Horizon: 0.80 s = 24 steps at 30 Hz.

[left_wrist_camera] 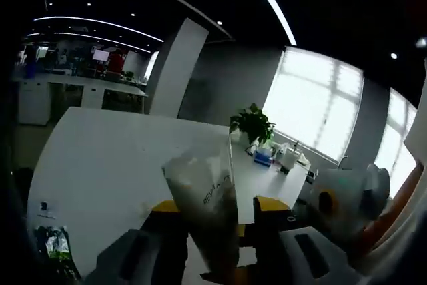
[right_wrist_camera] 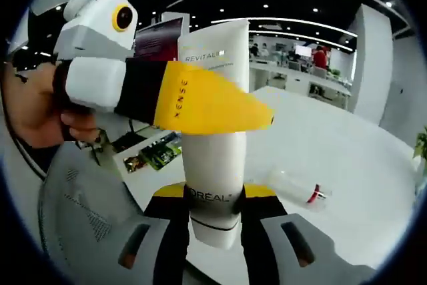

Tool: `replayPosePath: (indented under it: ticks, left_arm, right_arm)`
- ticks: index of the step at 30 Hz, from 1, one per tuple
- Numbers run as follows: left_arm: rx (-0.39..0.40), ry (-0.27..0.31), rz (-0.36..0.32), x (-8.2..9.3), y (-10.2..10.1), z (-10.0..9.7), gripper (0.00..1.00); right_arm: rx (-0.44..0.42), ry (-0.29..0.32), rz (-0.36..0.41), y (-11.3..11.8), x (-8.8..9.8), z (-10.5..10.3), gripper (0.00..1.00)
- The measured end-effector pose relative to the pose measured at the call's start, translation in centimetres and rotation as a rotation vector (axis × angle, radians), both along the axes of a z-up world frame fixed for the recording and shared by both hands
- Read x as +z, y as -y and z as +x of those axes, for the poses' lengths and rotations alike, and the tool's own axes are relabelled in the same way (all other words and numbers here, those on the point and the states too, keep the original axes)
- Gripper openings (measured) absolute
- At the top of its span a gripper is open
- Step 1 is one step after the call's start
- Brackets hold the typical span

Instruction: Arrange the skincare products in the storage area until every visible bottle or jar stands upright without overlapping.

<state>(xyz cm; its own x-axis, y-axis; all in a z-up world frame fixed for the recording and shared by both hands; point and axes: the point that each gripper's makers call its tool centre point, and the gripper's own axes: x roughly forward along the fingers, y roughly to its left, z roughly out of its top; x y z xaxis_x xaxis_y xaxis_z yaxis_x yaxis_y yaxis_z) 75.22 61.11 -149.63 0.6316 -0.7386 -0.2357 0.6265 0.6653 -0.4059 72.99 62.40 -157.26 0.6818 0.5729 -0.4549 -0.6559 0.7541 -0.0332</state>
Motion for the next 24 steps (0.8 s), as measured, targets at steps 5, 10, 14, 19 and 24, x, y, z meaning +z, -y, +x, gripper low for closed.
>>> replayPosePath:
  ticks: [5, 10, 14, 19, 24]
  left_arm:
    - [0.013, 0.003, 0.002, 0.7, 0.3, 1.0, 0.41]
    - [-0.172, 0.039, -0.032, 1.4, 1.1, -0.1, 0.30]
    - [-0.289, 0.054, -0.079, 2.9, 0.7, -0.5, 0.23]
    - [-0.461, -0.005, -0.037, 2.0, 0.7, -1.8, 0.19]
    - [-0.462, 0.059, 0.017, 2.0, 0.6, -1.5, 0.14]
  right_arm:
    - [-0.011, -0.006, 0.016, 0.2, 0.2, 0.4, 0.26]
    - [0.014, -0.039, 0.142, -0.2, 1.0, 0.1, 0.26]
    - [0.038, -0.055, 0.177, 0.1, 0.8, -0.3, 0.26]
    - [0.086, -0.062, 0.180, -0.3, 0.7, -1.0, 0.26]
    - [0.097, -0.061, 0.199, -0.7, 0.7, -1.1, 0.27]
